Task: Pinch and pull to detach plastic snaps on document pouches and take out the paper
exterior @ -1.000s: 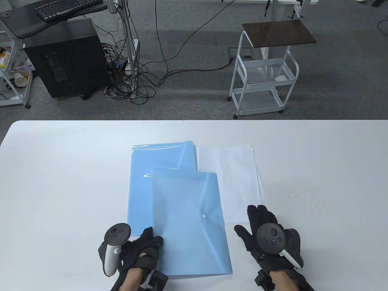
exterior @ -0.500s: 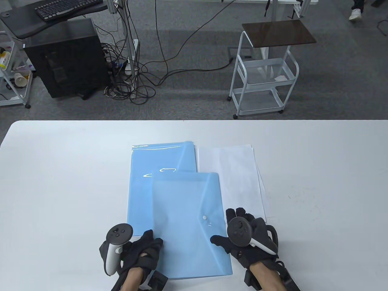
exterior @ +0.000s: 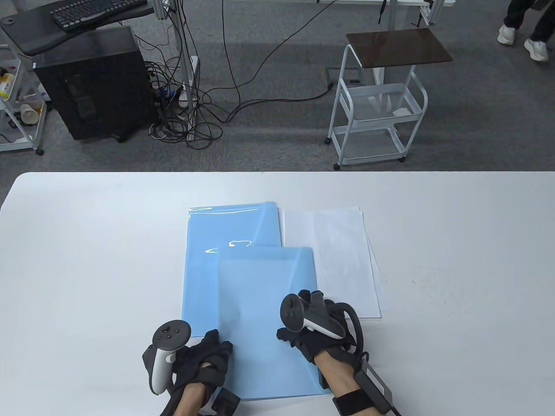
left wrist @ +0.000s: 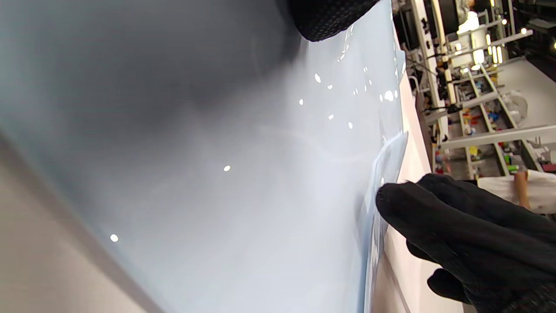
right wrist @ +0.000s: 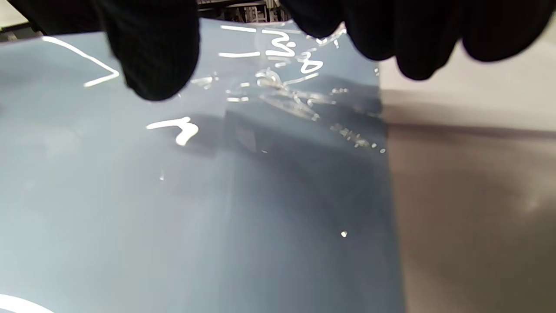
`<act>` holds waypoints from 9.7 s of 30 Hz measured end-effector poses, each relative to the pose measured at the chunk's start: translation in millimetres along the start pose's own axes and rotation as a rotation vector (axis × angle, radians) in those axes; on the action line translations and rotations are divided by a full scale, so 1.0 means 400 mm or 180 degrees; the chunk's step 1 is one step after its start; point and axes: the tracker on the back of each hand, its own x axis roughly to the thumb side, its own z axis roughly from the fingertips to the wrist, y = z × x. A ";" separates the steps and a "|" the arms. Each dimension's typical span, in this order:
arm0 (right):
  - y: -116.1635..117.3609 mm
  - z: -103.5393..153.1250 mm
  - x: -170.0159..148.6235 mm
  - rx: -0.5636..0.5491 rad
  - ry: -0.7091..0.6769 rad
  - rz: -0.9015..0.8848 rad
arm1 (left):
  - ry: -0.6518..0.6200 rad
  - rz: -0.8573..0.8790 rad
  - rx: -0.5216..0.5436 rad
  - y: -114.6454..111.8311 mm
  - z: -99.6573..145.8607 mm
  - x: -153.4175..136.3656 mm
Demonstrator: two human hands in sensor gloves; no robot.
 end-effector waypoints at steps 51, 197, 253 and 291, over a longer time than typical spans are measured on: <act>0.065 -0.091 0.128 -0.0159 -0.0114 0.1511 | -0.0038 -0.0293 0.0071 -0.005 -0.003 0.005; 0.100 0.049 -0.245 0.0252 0.0127 -0.3444 | 0.0062 0.0396 -0.0177 -0.003 -0.012 -0.028; -0.103 0.190 -0.507 -0.1064 0.0982 -0.3528 | -0.0160 0.0723 0.0148 0.100 0.020 -0.034; -0.091 -0.042 -0.583 -0.1115 0.1152 -0.3321 | 0.0035 0.0890 0.0072 0.146 0.019 -0.060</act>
